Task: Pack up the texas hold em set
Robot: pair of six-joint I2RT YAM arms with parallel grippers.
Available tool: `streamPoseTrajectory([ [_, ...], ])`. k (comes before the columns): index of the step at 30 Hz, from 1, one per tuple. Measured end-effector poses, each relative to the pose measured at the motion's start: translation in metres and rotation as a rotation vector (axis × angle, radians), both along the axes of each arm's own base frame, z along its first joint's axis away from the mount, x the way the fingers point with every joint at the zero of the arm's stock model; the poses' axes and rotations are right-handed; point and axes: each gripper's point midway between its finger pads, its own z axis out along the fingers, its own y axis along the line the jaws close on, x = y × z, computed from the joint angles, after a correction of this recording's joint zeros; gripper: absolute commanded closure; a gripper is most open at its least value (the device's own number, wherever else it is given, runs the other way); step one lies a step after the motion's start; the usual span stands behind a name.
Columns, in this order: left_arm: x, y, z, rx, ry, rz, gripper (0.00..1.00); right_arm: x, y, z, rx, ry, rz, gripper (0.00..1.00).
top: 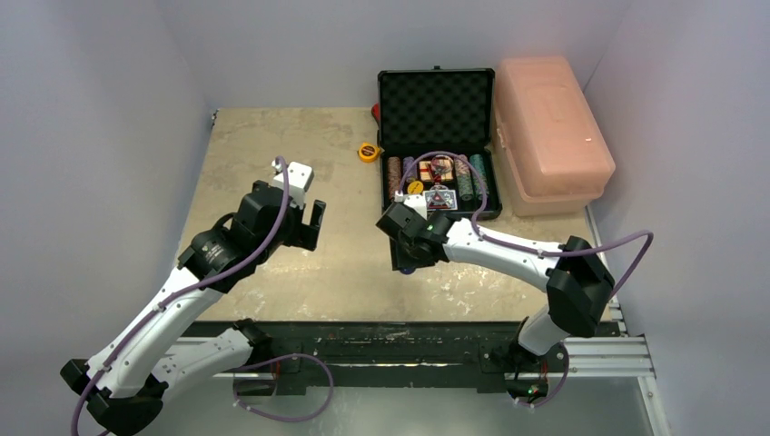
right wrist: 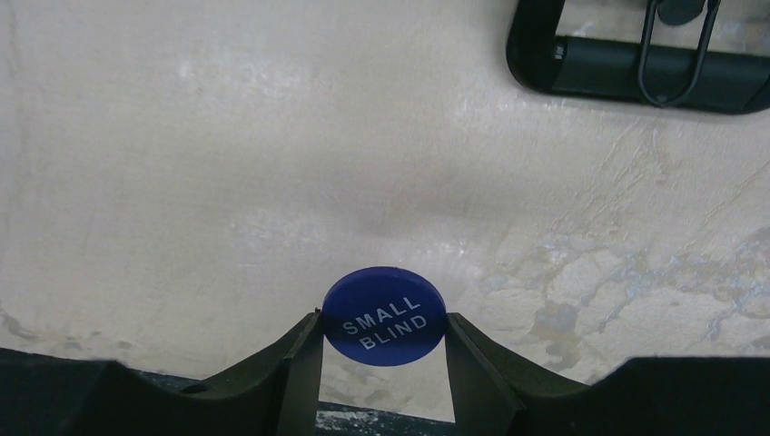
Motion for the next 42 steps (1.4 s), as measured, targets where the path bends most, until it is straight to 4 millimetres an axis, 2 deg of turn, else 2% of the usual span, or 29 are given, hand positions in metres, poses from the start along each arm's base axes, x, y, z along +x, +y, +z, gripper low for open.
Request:
streamPoseTrajectory([
  [8, 0.0, 0.0, 0.001, -0.003, -0.004, 0.0, 0.13, 0.03, 0.01, 0.039, 0.041, -0.085, -0.007, 0.58],
  [18, -0.001, 0.001, 0.002, -0.004, -0.005, 0.0, 0.13, 0.099, -0.016, 0.078, 0.049, -0.181, -0.103, 0.57],
  [23, -0.001, 0.001, 0.002, -0.004, -0.006, 0.0, 0.13, 0.127, -0.028, 0.091, 0.043, -0.217, -0.134, 0.57],
  [30, -0.001, 0.001, 0.002, -0.002, -0.009, -0.003, 0.13, 0.157, -0.037, 0.09, 0.008, -0.224, -0.149, 0.57],
  [37, -0.002, 0.002, 0.005, -0.01, -0.02, -0.003, 0.13, 0.178, -0.042, 0.075, -0.037, -0.2, -0.154, 0.57],
  [42, -0.003, 0.005, 0.007, -0.015, -0.027, 0.003, 0.13, 0.192, -0.038, 0.061, -0.068, -0.187, -0.15, 0.57],
])
